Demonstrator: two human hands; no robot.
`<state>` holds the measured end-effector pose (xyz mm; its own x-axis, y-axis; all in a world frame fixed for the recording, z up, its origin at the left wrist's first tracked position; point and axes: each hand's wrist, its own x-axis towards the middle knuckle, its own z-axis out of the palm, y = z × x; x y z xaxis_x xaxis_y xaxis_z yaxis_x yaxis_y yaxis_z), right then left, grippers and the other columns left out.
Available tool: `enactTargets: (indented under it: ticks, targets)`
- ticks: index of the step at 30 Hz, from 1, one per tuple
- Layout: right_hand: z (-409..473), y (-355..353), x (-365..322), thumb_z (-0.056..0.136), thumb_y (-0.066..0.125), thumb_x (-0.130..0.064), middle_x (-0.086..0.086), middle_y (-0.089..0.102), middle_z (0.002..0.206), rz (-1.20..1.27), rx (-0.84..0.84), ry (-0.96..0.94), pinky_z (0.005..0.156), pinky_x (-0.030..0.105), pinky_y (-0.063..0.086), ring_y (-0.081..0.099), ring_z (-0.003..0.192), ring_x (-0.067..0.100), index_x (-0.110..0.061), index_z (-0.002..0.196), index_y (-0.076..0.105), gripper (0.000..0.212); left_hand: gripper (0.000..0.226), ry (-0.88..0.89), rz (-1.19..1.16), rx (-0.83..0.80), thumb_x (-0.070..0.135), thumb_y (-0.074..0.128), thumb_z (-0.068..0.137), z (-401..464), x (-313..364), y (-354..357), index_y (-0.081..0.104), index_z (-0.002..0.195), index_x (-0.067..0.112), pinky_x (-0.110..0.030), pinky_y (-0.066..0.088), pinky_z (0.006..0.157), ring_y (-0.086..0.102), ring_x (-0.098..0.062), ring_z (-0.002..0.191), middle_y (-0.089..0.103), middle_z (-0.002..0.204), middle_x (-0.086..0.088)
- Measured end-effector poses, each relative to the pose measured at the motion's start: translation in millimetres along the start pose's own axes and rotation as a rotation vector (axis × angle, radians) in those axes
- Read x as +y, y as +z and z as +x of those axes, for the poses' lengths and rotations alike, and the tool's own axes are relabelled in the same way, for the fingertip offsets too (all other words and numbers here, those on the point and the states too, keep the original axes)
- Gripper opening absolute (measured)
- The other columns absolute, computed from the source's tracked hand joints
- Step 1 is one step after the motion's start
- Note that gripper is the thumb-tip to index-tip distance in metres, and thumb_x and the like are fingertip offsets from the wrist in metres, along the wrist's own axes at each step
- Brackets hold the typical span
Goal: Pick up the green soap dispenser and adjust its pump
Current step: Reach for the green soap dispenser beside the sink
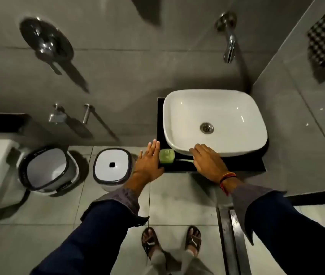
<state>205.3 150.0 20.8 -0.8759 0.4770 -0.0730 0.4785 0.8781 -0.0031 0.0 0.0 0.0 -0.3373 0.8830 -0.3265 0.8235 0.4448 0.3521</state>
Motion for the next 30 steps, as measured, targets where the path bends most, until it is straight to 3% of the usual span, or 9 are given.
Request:
enactTargets:
  ticks: [5, 10, 23, 30]
  targets:
    - [-24, 52, 6, 0.100, 0.043, -0.023, 0.011, 0.055, 0.140, -0.010, -0.219, 0.160, 0.108, 0.039, 0.044, 0.050, 0.131, 0.028, -0.008, 0.141, 0.047, 0.044, 0.106, -0.034, -0.011, -0.010, 0.033, 0.065, 0.092, -5, 5, 29, -0.006, 0.168, 0.013, -0.055, 0.013, 0.132, -0.004, -0.024, 0.165, -0.010, 0.177, -0.002]
    - [-25, 78, 15, 0.104, 0.040, -0.025, 0.012, 0.043, 0.154, 0.034, -0.221, 0.305, 0.118, 0.038, 0.036, 0.042, 0.141, 0.028, -0.004, 0.151, 0.035, 0.051, 0.104, -0.055, -0.021, 0.047, 0.030, 0.063, 0.093, -10, 11, 51, -0.007, 0.168, 0.012, -0.051, 0.010, 0.132, -0.004, -0.023, 0.165, -0.009, 0.177, -0.003]
    - [-6, 100, 10, 0.100, 0.055, -0.020, 0.011, 0.060, 0.132, 0.206, -0.135, 0.403, 0.104, 0.040, 0.047, 0.053, 0.126, 0.030, -0.009, 0.137, 0.051, 0.039, 0.099, -0.087, 0.004, 0.086, 0.029, 0.059, 0.098, -3, 15, 71, -0.010, 0.167, 0.013, -0.052, 0.011, 0.133, -0.001, -0.023, 0.165, -0.010, 0.177, -0.002]
    - [-18, 92, 7, 0.090, 0.065, -0.013, 0.013, 0.067, 0.109, 0.433, 0.040, 0.386, 0.080, 0.041, 0.054, 0.062, 0.106, 0.032, -0.005, 0.116, 0.066, 0.027, 0.096, -0.094, 0.001, 0.069, 0.021, 0.056, 0.098, -5, 18, 67, -0.010, 0.167, 0.012, -0.051, 0.008, 0.133, -0.003, -0.022, 0.165, -0.012, 0.177, -0.002]
